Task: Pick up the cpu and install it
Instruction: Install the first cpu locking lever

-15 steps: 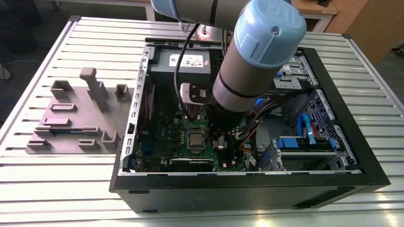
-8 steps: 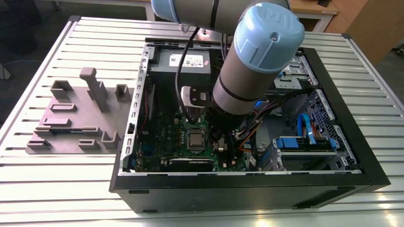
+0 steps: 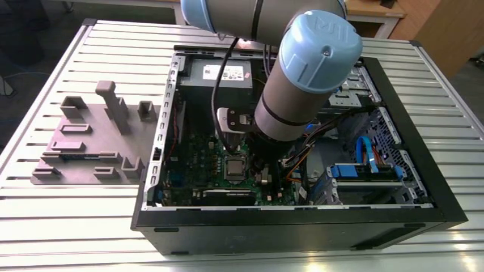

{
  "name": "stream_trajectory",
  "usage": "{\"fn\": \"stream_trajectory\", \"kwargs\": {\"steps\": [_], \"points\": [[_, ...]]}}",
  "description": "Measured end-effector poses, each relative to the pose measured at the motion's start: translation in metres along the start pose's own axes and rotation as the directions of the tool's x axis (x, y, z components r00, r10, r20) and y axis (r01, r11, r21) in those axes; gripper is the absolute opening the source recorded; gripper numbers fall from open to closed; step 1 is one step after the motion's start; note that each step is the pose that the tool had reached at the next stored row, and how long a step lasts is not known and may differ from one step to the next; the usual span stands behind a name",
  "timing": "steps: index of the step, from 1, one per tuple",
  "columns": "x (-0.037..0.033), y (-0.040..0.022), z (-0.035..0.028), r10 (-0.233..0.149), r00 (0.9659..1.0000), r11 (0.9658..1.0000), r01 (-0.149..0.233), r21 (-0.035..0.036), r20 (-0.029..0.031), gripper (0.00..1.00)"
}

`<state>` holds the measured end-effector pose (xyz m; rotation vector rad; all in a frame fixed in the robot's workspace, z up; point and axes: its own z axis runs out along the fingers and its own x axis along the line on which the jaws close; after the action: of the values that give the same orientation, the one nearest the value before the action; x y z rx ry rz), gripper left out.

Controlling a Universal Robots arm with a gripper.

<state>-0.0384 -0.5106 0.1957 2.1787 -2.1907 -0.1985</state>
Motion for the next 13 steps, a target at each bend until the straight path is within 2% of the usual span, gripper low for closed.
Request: {"fn": "stream_trajectory", "kwargs": {"steps": [6,13], "points": [[0.0002,-0.0004,0.0029,-0.019,0.9998,0.9998,0.019,0.0056,-0.0024,0.11],[0.0007,-0.0010,0.0082,-0.021,0.9998,0.9998,0.021,0.0063,-0.0034,0.11]]}}
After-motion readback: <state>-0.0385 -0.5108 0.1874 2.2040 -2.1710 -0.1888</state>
